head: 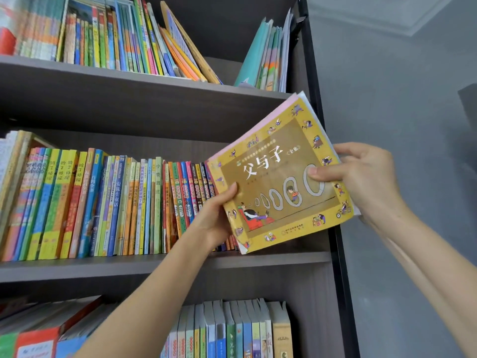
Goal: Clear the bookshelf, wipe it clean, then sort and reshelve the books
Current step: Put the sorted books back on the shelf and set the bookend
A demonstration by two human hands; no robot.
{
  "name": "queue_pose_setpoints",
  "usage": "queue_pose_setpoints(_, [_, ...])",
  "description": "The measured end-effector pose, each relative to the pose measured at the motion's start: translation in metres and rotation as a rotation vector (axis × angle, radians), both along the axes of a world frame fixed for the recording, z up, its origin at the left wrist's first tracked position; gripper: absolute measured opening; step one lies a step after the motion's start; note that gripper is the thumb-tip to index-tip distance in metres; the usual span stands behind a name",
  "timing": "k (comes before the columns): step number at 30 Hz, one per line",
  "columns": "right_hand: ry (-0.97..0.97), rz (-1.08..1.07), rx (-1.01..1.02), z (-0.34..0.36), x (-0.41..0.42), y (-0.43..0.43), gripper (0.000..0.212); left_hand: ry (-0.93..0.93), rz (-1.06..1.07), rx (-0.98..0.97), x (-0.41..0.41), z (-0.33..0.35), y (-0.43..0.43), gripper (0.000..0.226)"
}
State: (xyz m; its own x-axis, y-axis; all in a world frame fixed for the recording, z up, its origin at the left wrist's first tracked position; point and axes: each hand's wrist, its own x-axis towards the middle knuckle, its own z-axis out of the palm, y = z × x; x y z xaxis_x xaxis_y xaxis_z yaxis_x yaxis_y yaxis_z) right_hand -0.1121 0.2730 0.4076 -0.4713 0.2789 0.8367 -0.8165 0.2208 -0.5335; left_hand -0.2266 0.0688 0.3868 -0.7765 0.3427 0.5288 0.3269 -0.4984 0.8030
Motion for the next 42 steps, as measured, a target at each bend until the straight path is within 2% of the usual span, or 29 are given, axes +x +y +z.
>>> queue_pose_setpoints(5, [-0.102, 0.130, 0.036, 0.016, -0.037, -0.001, 0.036, 0.231, 0.422, 0.154, 0.026, 0.013, -0.019, 0.063])
queue_pose_setpoints(9, [-0.226, 0.200, 0.147, 0.025, -0.075, -0.005, 0.019, 0.429, 0.697, 0.149, 0.042, 0.012, -0.021, 0.056])
queue_pose_setpoints(12, [-0.293, 0.190, 0.182, 0.030, -0.098, -0.009, 0.019, 0.465, 0.865, 0.124, 0.042, 0.013, -0.010, 0.046])
queue_pose_setpoints(14, [-0.335, 0.061, 0.220, 0.028, -0.111, -0.012, 0.031, 0.429, 0.976, 0.087, 0.036, 0.013, 0.002, 0.042])
queue_pose_setpoints(15, [-0.355, -0.065, 0.254, 0.025, -0.115, -0.015, 0.049, 0.405, 1.020, 0.064, 0.031, 0.013, 0.009, 0.041])
queue_pose_setpoints(17, [-0.392, -0.449, 0.423, 0.014, -0.114, -0.025, 0.090, 0.365, 1.107, -0.006, 0.020, 0.009, 0.027, 0.040])
queue_pose_setpoints(18, [-0.374, -0.630, 0.513, 0.006, -0.110, -0.032, 0.097, 0.355, 1.153, -0.061, 0.014, 0.007, 0.035, 0.040])
queue_pose_setpoints(19, [-0.318, -0.735, 0.577, -0.004, -0.106, -0.041, 0.095, 0.354, 1.198, -0.122, 0.010, 0.005, 0.043, 0.040])
queue_pose_setpoints(20, [-0.244, -0.731, 0.618, -0.013, -0.108, -0.048, 0.085, 0.355, 1.235, -0.179, 0.006, 0.005, 0.049, 0.040])
queue_pose_setpoints(21, [-0.195, -0.639, 0.641, -0.022, -0.107, -0.053, 0.072, 0.349, 1.256, -0.225, 0.002, 0.006, 0.054, 0.041])
queue_pose_setpoints(24, [-0.338, 0.006, 0.468, -0.037, -0.102, -0.054, 0.037, 0.297, 1.287, -0.314, -0.003, 0.010, 0.059, 0.046])
queue_pose_setpoints(26, [-0.413, 0.345, 0.379, -0.043, -0.095, -0.049, 0.045, 0.302, 1.270, -0.370, 0.001, 0.011, 0.060, 0.052])
queue_pose_setpoints(27, [-0.406, 0.431, 0.365, -0.045, -0.093, -0.046, 0.057, 0.330, 1.226, -0.399, 0.004, 0.011, 0.062, 0.054])
queue_pose_setpoints(29, [-0.382, 0.460, 0.373, -0.049, -0.090, -0.047, 0.083, 0.378, 1.050, -0.455, 0.012, 0.009, 0.065, 0.054])
queue_pose_setpoints(31, [-0.381, 0.404, 0.320, -0.050, -0.089, -0.044, 0.096, 0.370, 0.862, -0.500, 0.021, 0.009, 0.072, 0.051])
queue_pose_setpoints(33, [-0.359, 0.335, 0.273, -0.048, -0.092, -0.043, 0.097, 0.332, 0.730, -0.513, 0.025, 0.008, 0.073, 0.045])
queue_pose_setpoints(36, [-0.312, 0.268, 0.306, -0.045, -0.095, -0.042, 0.090, 0.219, 0.534, -0.460, 0.019, 0.011, 0.064, 0.037])
queue_pose_setpoints(39, [-0.299, 0.127, 0.248, -0.047, -0.109, -0.049, 0.105, 0.173, 0.348, -0.399, 0.010, 0.012, 0.047, 0.032])
queue_pose_setpoints(40, [-0.294, 0.075, 0.188, -0.047, -0.112, -0.052, 0.103, 0.176, 0.294, -0.376, 0.009, 0.012, 0.042, 0.031])
queue_pose_setpoints(42, [-0.272, -0.020, 0.053, -0.046, -0.118, -0.056, 0.082, 0.210, 0.200, -0.386, 0.006, 0.009, 0.036, 0.031])
